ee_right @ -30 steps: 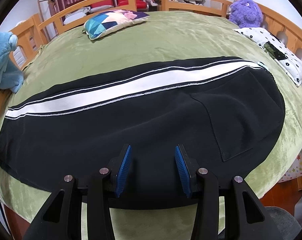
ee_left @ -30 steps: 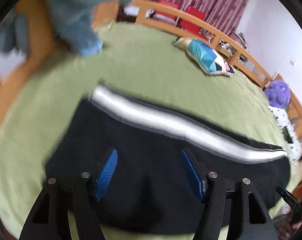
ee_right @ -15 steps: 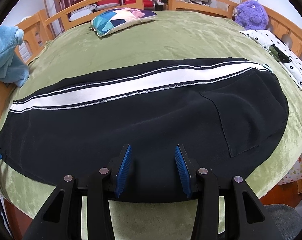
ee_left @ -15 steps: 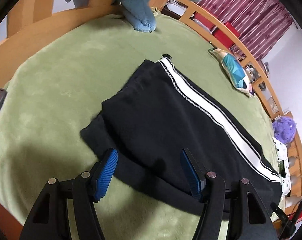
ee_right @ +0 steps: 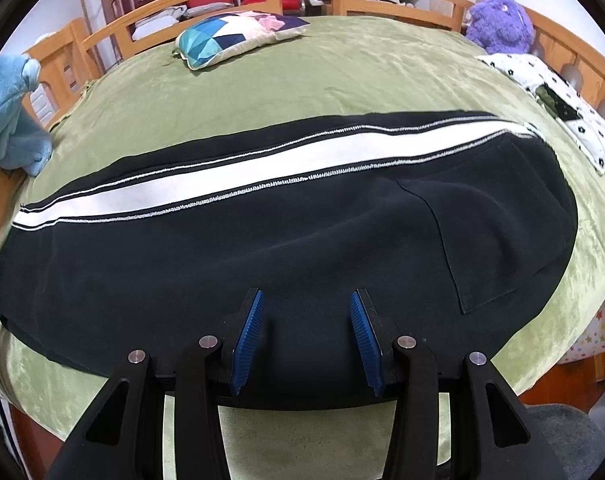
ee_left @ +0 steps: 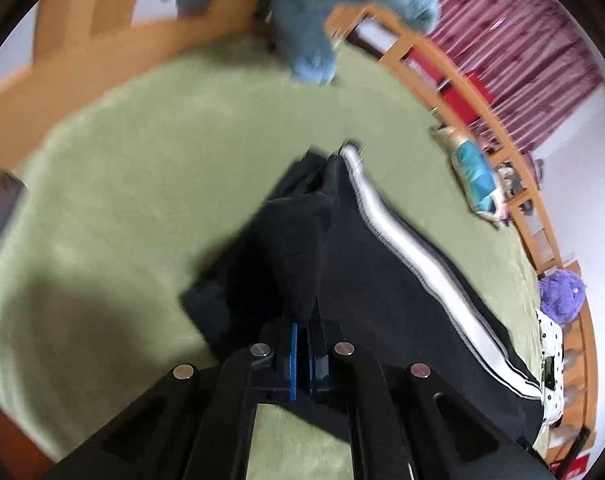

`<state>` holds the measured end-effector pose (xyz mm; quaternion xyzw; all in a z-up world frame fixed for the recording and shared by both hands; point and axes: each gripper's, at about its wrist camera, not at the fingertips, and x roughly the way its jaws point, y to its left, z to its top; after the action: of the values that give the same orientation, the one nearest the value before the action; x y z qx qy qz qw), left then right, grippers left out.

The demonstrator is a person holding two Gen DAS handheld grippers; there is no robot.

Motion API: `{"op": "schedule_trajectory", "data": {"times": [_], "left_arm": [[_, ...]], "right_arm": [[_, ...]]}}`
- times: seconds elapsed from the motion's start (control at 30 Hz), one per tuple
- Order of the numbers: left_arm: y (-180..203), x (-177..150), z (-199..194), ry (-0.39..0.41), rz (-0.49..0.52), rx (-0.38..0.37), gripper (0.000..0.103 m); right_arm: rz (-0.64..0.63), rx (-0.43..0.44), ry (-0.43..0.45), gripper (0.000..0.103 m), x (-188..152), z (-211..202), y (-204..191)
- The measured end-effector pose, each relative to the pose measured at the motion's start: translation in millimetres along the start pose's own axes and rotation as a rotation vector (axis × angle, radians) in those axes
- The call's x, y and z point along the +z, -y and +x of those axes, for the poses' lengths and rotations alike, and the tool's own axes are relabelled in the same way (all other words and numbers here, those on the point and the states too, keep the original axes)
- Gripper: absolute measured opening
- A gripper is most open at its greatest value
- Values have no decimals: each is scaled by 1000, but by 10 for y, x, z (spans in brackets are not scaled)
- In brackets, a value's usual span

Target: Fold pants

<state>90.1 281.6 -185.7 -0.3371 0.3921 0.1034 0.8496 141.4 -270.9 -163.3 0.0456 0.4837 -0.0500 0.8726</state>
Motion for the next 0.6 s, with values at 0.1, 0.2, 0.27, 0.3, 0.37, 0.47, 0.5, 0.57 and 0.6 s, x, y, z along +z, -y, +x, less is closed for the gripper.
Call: {"op": "schedule_trajectory", "data": {"times": [0.1, 0.2, 0.27, 0.3, 0.37, 0.47, 0.5, 0.57, 0.6], "left_arm": [[-84, -97, -103, -10, 0, 29, 4], [-125, -259, 83, -54, 23, 97, 5], [-100, -312, 204, -74, 44, 141, 9], [-82, -318, 227, -81, 50, 157, 10], [-16, -326, 205, -92, 53, 184, 23], [128, -380, 125, -70, 80, 229, 58], [184, -411, 106, -66, 99, 231, 58], [313, -489, 104, -84, 138, 226, 58], [361, -523, 114, -94, 146, 222, 58]], "right_arm": [[-1, -8, 11, 45, -5, -23, 50], [39, 4, 4, 45, -11, -7, 190], [71, 16, -4, 45, -8, 5, 313], [81, 19, -5, 45, -9, 0, 363], [98, 18, 5, 45, -12, -53, 494], [124, 4, 43, 45, -10, -143, 731], [137, -5, 54, 45, -1, -165, 823], [178, -25, 73, 47, -10, -202, 1077], [203, -32, 79, 48, -22, -215, 1213]]}}
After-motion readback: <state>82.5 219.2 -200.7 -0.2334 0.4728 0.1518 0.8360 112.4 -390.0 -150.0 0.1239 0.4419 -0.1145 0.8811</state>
